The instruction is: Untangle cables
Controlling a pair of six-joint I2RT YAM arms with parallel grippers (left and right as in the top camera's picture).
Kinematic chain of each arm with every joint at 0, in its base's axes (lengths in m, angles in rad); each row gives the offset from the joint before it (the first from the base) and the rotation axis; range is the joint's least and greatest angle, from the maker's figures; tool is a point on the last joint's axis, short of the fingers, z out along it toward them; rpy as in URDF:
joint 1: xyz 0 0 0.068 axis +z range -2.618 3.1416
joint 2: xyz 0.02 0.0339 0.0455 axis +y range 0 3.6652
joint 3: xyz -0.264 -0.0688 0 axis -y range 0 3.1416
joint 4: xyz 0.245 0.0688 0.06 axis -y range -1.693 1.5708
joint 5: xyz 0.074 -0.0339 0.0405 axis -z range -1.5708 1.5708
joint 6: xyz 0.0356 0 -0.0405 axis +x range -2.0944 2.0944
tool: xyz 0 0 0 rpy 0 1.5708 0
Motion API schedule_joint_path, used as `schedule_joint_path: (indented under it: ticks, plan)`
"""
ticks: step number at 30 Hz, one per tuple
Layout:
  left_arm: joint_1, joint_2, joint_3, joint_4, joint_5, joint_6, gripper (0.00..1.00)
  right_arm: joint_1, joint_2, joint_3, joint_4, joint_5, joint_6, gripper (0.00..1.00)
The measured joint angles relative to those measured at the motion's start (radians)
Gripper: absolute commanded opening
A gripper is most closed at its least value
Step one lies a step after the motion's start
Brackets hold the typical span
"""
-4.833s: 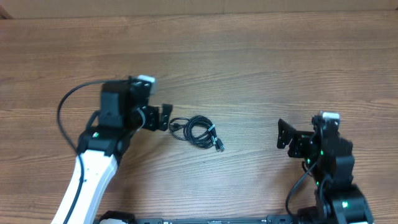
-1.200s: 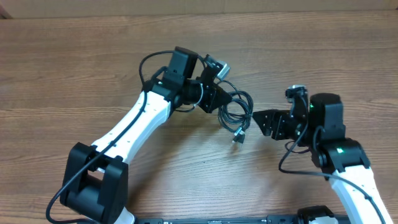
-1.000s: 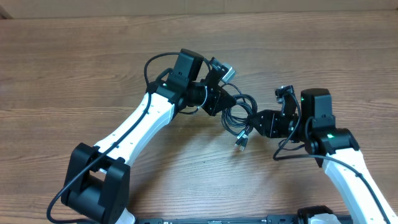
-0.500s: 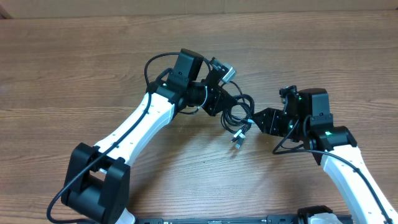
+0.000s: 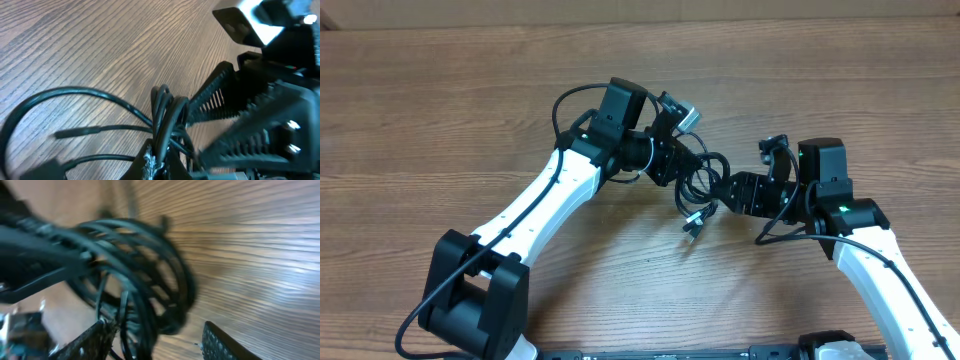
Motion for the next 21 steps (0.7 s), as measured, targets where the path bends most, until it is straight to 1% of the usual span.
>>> schedule_joint_path:
  ticks: [4, 6, 8, 13, 18, 21]
  plan:
    - [0.0, 0.0, 0.0, 0.006, 0.009, -0.003, 0.04, 0.0, 0.0, 0.0, 0.007, -0.046, -0.018, 0.56]
    - [0.0, 0.0, 0.0, 0.023, 0.031, -0.007, 0.04, 0.0, 0.0, 0.0, 0.009, -0.048, -0.027, 0.47]
    - [0.0, 0.0, 0.0, 0.04, 0.054, -0.011, 0.04, 0.0, 0.0, 0.0, 0.007, -0.037, -0.029, 0.43]
    - [0.0, 0.0, 0.0, 0.061, 0.091, -0.019, 0.04, 0.0, 0.0, 0.0, -0.003, -0.017, -0.024, 0.41]
    - [0.0, 0.0, 0.0, 0.08, 0.098, -0.037, 0.04, 0.0, 0.0, 0.0, -0.03, 0.004, -0.014, 0.32]
    - [0.0, 0.0, 0.0, 0.091, 0.098, -0.048, 0.04, 0.0, 0.0, 0.0, -0.061, 0.057, 0.013, 0.3]
